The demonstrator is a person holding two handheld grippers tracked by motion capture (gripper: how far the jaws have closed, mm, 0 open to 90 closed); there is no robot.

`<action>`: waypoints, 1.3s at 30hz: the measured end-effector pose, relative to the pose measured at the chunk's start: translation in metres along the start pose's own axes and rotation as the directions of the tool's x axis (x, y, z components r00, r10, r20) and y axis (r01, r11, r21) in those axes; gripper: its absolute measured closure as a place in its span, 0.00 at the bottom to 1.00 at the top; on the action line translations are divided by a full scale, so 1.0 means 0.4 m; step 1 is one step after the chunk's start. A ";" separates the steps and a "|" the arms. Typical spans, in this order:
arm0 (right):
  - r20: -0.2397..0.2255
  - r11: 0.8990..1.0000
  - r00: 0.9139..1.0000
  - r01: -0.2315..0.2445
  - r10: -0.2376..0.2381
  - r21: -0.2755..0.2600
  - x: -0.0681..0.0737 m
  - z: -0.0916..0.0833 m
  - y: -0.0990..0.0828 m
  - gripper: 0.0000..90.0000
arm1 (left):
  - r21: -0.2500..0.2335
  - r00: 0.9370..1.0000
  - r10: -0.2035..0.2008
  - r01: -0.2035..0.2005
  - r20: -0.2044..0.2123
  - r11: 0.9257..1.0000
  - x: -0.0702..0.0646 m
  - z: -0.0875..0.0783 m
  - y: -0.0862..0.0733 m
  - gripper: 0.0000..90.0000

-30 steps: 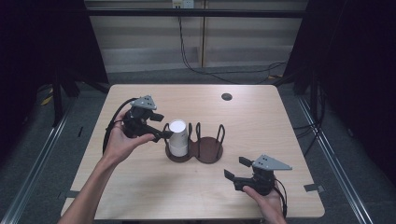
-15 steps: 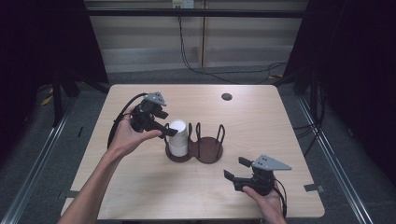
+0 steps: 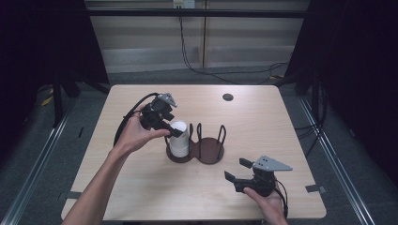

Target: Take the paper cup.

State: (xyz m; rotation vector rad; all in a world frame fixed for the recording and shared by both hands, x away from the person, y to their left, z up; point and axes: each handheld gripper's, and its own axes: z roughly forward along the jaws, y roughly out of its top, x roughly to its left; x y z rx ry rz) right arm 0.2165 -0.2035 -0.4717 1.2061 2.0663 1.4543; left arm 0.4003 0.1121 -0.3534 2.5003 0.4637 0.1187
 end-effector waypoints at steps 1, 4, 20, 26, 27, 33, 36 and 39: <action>0.000 1.000 1.000 0.001 -0.001 0.001 0.000 0.000 0.000 0.22 | 0.010 1.000 0.006 -0.006 0.002 1.000 0.000 0.002 0.003 0.28; -0.001 1.000 1.000 0.001 -0.001 0.002 0.000 0.000 0.000 0.22 | 0.033 1.000 0.024 -0.024 0.003 0.999 -0.004 0.007 0.013 0.27; -0.004 1.000 1.000 0.005 -0.005 0.012 0.000 0.001 -0.002 0.22 | 0.100 0.999 0.029 -0.032 0.030 0.994 -0.007 0.044 0.031 0.31; -0.005 1.000 1.000 0.008 -0.008 0.016 0.001 0.001 -0.002 0.22 | 0.132 0.999 0.039 -0.041 0.019 0.990 -0.009 0.054 0.033 0.35; -0.005 1.000 1.000 0.007 -0.007 0.016 0.001 0.001 -0.002 0.22 | 0.130 0.999 0.032 -0.034 0.020 0.991 -0.011 0.057 0.032 0.35; -0.001 1.000 1.000 0.005 -0.005 0.017 0.000 0.002 -0.002 0.22 | 0.162 0.999 0.037 -0.038 0.012 0.986 -0.012 0.066 0.033 0.33; -0.003 1.000 1.000 0.008 -0.008 0.017 0.000 0.003 -0.002 0.22 | 0.175 0.999 0.037 -0.039 0.016 0.984 -0.009 0.069 0.033 0.33; -0.003 1.000 1.000 0.007 -0.007 0.015 0.001 0.002 -0.002 0.22 | 0.172 0.999 0.037 -0.038 0.010 0.984 -0.010 0.069 0.033 0.36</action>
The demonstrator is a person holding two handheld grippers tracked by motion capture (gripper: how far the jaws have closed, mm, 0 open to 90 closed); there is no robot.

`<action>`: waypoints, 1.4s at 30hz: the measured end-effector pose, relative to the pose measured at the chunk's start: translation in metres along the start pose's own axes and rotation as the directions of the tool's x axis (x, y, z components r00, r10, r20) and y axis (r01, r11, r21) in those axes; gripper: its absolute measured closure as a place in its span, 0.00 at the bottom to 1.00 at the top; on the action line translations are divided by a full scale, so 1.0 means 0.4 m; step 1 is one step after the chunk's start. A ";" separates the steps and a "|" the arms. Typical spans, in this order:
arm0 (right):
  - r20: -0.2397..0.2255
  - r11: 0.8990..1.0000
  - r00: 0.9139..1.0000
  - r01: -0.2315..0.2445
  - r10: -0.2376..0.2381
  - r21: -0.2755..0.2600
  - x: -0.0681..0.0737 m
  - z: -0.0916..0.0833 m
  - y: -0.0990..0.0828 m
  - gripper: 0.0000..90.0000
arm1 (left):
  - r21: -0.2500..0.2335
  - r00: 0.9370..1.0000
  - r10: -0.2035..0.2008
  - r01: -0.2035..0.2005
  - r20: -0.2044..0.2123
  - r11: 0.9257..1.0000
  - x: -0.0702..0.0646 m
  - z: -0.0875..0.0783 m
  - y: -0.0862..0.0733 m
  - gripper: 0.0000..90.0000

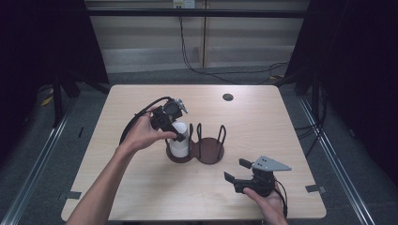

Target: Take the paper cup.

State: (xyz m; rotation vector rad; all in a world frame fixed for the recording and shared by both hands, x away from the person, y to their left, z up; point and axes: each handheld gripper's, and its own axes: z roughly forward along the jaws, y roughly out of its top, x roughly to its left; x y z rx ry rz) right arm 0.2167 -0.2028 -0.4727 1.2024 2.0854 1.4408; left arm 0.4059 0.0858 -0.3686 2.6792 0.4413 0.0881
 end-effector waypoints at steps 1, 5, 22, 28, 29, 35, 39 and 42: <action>0.000 1.000 1.000 0.000 0.000 -0.001 0.000 0.000 0.000 0.22 | 0.003 1.000 -0.001 0.001 0.000 1.000 0.001 0.000 0.001 0.37; 0.001 1.000 1.000 -0.004 0.004 0.002 -0.001 -0.001 0.000 0.22 | -0.003 1.000 -0.011 0.011 -0.007 1.000 -0.001 -0.002 0.002 0.37; 0.008 1.000 1.000 -0.006 0.006 0.003 0.000 -0.001 0.001 0.22 | -0.040 1.000 -0.024 0.024 0.006 0.999 -0.001 -0.017 -0.001 0.38; 0.008 1.000 1.000 -0.003 0.003 0.001 0.000 -0.001 0.000 0.22 | -0.060 0.999 -0.040 0.040 0.004 0.997 0.000 -0.032 -0.005 0.38; 0.009 1.000 1.000 -0.005 0.005 -0.001 0.000 0.000 0.000 0.22 | -0.055 0.999 -0.030 0.031 0.012 0.998 0.000 -0.034 -0.005 0.39; 0.008 1.000 1.000 -0.007 0.007 -0.002 0.000 0.000 0.000 0.22 | -0.066 0.999 -0.048 0.048 0.009 0.997 0.002 -0.045 -0.008 0.39; 0.010 1.000 1.000 -0.006 0.006 0.000 0.000 0.000 0.001 0.22 | -0.084 0.998 -0.060 0.060 0.009 0.995 0.006 -0.057 -0.010 0.39; 0.008 1.000 1.000 -0.005 0.005 -0.001 0.000 0.000 0.001 0.22 | -0.101 0.998 -0.067 0.067 0.006 0.993 0.006 -0.063 -0.012 0.39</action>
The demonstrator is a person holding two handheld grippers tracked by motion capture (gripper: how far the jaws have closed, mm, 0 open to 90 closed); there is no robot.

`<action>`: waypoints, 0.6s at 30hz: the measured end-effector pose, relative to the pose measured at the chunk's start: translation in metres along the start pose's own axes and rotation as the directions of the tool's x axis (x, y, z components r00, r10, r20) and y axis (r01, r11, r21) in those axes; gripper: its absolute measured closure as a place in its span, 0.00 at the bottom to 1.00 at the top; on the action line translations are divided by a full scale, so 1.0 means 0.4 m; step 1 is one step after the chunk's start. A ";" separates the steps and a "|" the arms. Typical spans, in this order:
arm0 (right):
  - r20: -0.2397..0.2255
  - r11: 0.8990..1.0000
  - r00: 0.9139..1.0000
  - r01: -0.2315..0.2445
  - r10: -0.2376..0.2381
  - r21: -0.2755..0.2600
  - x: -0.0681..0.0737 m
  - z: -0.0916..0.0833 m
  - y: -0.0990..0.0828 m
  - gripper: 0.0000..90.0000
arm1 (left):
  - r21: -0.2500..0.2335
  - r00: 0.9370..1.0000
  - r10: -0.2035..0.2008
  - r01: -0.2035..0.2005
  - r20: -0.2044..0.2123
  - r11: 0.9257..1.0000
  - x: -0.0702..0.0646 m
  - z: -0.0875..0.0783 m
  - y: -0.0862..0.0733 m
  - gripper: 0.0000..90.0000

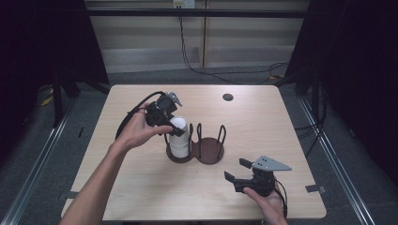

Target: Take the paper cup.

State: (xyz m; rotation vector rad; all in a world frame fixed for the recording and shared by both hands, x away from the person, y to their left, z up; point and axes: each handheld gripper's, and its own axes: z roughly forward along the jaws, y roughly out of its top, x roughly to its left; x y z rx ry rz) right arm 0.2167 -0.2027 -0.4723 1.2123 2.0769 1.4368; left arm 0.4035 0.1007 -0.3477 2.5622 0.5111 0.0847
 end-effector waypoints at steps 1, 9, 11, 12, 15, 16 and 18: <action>-0.001 1.000 1.000 0.002 -0.002 -0.001 0.000 0.000 0.000 0.22 | -0.004 1.000 -0.001 0.001 -0.001 1.000 0.000 -0.002 0.000 0.39; 0.002 1.000 1.000 -0.002 0.002 0.000 -0.002 0.000 0.000 0.22 | -0.026 1.000 -0.003 0.002 -0.013 1.000 -0.001 -0.010 0.002 0.40; 0.003 1.000 1.000 -0.005 0.005 0.000 -0.002 0.000 0.000 0.22 | -0.029 1.000 -0.005 0.005 -0.012 1.000 -0.002 -0.009 0.002 0.40; 0.002 1.000 1.000 -0.005 0.005 0.000 -0.002 0.000 0.000 0.22 | -0.032 1.000 -0.006 0.006 -0.011 0.999 -0.001 -0.009 0.001 0.40; 0.003 1.000 1.000 -0.002 0.002 -0.001 -0.001 0.000 0.000 0.22 | -0.048 1.000 -0.016 0.015 -0.011 0.999 -0.002 -0.014 -0.002 0.40; 0.002 1.000 1.000 -0.001 0.001 0.000 -0.001 0.000 0.000 0.22 | -0.046 1.000 -0.013 0.012 -0.013 0.999 -0.001 -0.018 -0.003 0.40; 0.002 1.000 1.000 -0.002 0.002 -0.001 -0.001 0.000 0.000 0.22 | -0.053 1.000 -0.019 0.018 -0.012 0.998 0.000 -0.020 -0.005 0.40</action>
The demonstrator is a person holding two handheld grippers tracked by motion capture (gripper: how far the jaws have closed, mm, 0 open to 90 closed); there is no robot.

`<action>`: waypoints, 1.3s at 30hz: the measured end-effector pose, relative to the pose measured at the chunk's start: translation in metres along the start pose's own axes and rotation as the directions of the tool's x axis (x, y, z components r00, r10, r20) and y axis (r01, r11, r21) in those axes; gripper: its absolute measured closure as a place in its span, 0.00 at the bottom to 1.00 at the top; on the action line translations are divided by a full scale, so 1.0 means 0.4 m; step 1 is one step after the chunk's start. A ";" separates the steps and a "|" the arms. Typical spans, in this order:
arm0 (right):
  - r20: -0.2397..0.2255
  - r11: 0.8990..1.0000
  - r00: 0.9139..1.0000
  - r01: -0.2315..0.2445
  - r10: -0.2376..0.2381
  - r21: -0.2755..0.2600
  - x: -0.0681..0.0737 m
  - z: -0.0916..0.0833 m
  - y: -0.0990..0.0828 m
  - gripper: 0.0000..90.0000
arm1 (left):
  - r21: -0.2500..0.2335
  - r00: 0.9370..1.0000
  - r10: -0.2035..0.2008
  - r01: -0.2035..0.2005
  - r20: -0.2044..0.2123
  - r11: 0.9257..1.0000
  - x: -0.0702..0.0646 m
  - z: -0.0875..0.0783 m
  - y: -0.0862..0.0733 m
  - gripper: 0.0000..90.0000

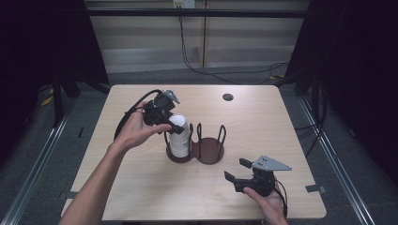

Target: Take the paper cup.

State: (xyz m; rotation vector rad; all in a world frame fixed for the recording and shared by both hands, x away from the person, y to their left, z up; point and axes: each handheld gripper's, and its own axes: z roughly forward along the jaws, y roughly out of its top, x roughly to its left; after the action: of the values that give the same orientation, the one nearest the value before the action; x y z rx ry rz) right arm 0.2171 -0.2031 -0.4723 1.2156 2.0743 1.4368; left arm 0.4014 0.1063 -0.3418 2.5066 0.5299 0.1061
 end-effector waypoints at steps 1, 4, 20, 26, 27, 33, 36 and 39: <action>-0.001 1.000 1.000 0.001 -0.001 0.001 0.000 0.000 0.000 0.22 | 0.002 1.000 0.004 -0.004 -0.001 1.000 0.001 -0.003 0.000 0.40; 0.000 1.000 1.000 -0.002 0.002 -0.002 0.001 -0.001 0.000 0.22 | -0.011 1.000 0.002 -0.002 -0.004 1.000 0.002 -0.012 -0.002 0.40; -0.001 1.000 1.000 -0.001 0.001 0.001 0.000 0.002 0.000 0.22 | -0.072 0.999 -0.034 0.034 0.007 0.997 0.005 -0.046 -0.014 0.40; 0.002 1.000 1.000 -0.001 0.001 0.000 0.000 0.000 0.000 0.22 | -0.086 0.999 -0.043 0.044 0.013 0.995 0.006 -0.052 -0.018 0.40; 0.003 1.000 1.000 -0.002 0.002 0.000 -0.001 0.000 0.000 0.22 | -0.082 0.999 -0.037 0.039 0.018 0.996 0.008 -0.055 -0.020 0.40; 0.000 1.000 1.000 -0.002 0.002 0.000 0.000 0.002 0.000 0.22 | -0.103 0.999 -0.044 0.046 0.014 0.994 0.010 -0.064 -0.030 0.40; 0.000 1.000 1.000 -0.001 0.001 0.001 0.001 0.003 0.000 0.22 | -0.118 0.998 -0.051 0.053 0.020 0.992 0.012 -0.070 -0.036 0.40; 0.001 1.000 1.000 -0.004 0.004 0.001 0.000 0.003 0.000 0.22 | -0.132 0.998 -0.056 0.058 0.020 0.990 0.012 -0.073 -0.038 0.40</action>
State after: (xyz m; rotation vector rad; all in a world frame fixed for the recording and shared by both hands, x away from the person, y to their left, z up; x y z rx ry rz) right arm 0.2181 -0.2024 -0.4728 1.2212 2.0733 1.4372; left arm 0.3950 0.1351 -0.3259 2.3597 0.5683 0.0958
